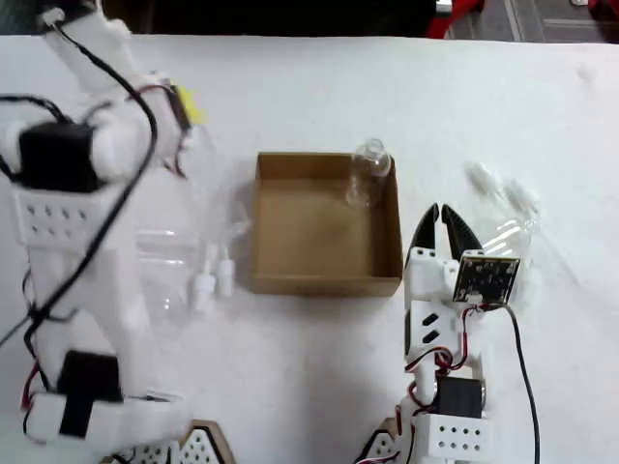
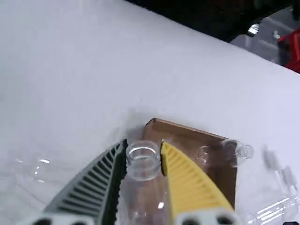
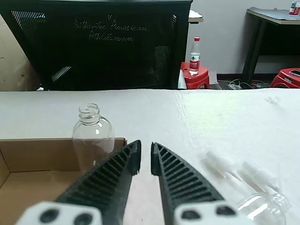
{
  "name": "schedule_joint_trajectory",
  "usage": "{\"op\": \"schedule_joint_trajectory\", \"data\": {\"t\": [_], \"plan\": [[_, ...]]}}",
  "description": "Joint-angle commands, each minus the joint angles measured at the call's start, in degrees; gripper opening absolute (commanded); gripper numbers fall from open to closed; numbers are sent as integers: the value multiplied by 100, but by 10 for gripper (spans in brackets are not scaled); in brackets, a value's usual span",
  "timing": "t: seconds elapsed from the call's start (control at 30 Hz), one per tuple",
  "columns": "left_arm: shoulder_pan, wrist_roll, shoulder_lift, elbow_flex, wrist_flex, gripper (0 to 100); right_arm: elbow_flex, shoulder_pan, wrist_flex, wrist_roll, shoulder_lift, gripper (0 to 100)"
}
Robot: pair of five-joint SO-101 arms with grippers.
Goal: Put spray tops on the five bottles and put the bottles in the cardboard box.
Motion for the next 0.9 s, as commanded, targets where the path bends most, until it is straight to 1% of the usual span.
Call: {"op": "schedule_joint_trajectory", "data": {"t": [0.0, 0.1, 0.2, 0.37, 0.5, 0.7, 0.8, 0.83, 0.87], "plan": [[488, -70, -866, 985, -905, 21, 18, -4, 22, 70, 40, 29], [576, -105, -1200, 1749, -1477, 20, 18, 4, 22, 70, 40, 29], [716, -527, -1587, 2558, -1978, 20, 18, 4, 22, 70, 40, 29], [971, -958, -2360, 3903, -3024, 20, 18, -4, 22, 70, 40, 29], [998, -1266, -2765, 4897, -4158, 20, 18, -4, 22, 70, 40, 29], [1033, -1284, -2826, 6215, -6145, 20, 18, -4, 22, 70, 40, 29], [1349, -1345, -2826, 6963, -7262, 20, 18, -13, 22, 70, 40, 29], [1473, -1433, -2818, 7218, -7684, 20, 18, -13, 22, 70, 40, 29], [1587, -1697, -2818, 7473, -8132, 20, 18, -13, 22, 70, 40, 29]]}}
